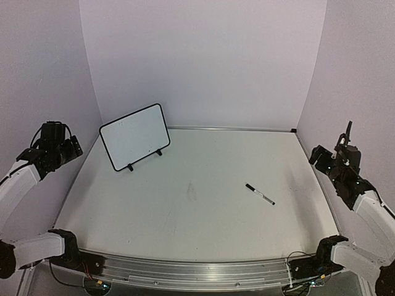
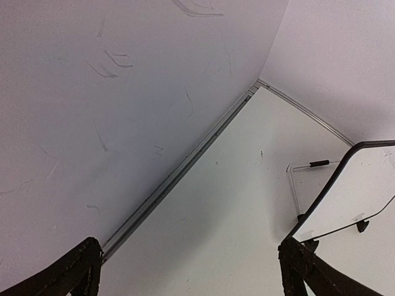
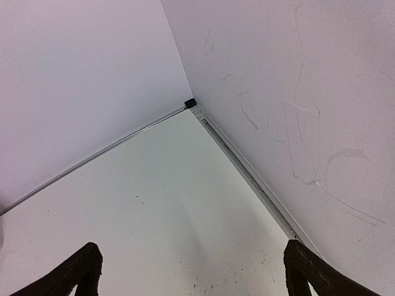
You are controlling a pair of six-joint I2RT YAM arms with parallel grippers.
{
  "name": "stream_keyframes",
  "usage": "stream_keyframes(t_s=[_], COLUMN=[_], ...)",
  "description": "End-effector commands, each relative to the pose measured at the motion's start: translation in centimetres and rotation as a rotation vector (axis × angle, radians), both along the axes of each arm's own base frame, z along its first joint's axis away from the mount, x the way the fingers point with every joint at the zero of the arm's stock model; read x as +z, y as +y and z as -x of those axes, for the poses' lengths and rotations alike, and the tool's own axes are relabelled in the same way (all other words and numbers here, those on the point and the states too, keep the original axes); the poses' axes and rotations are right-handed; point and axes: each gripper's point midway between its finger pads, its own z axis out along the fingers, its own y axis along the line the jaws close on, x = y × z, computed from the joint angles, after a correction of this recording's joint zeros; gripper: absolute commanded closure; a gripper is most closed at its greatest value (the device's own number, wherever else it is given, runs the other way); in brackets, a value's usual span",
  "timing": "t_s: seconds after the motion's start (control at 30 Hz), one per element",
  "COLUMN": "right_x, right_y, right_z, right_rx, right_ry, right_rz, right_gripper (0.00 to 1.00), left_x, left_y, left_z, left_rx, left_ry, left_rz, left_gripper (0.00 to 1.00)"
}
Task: Write a sentence on the whiteboard
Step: Pick up the whiteboard stand from the corner of the board.
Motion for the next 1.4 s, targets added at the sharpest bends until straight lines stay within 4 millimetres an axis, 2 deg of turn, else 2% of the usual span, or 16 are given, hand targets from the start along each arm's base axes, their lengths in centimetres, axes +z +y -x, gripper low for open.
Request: stream_keyframes(t_s=[0.0,0.13,0.3,0.37,0.5,0.7,0.87,1.1,1.23,1.37], right_x=[0.2,0.4,0.0,-0.4,-1.1,-1.5,-2.0,-2.1,-2.1,-2.1], right_y=[1.0,2.1,4.7,5.5,6.3,6.7,7.1,7.7,7.9,8.1], right_z=[-0.1,-0.4,-1.1,-1.2,-1.4,-1.2,-1.3,-1.3,-1.3,-1.4], right_rx=[0.058,0.115,0.252,0.296,0.339,0.366,0.382,0.413,0.427,0.436], right_ry=[0.018,0.02,0.075,0.095,0.132,0.17,0.184,0.192,0.193,0.195], right_rz=[-0.029,-0.056,-0.114,-0.134,-0.148,-0.143,-0.158,-0.174,-0.182,-0.189], right_gripper=[0.02,0.02,0.02,0.02,0.02,0.02,0.02,0.02,0.02,0.02], left_x=[1.2,1.4,1.4,0.5,-0.6,-3.9,-8.0,-11.8,-14.5,-16.0], left_y=[-0.5,-1.7,-3.7,-5.1,-9.9,-14.4,-17.8,-19.1,-19.4,-19.0], left_z=[-0.3,-1.1,-1.9,-2.3,-2.9,-5.4,-8.8,-12.6,-14.4,-15.0], left_rx=[-0.011,-0.057,-0.142,-0.158,-0.215,-0.257,-0.286,-0.271,-0.279,-0.26], left_ry=[0.029,0.04,-0.003,0.041,0.103,0.121,0.212,0.251,0.313,0.337], left_rz=[0.041,0.101,0.163,0.159,0.081,0.151,0.14,0.106,0.102,0.084], left_gripper=[0.0,0.01,0.04,0.04,0.04,0.07,0.19,0.4,0.46,0.46])
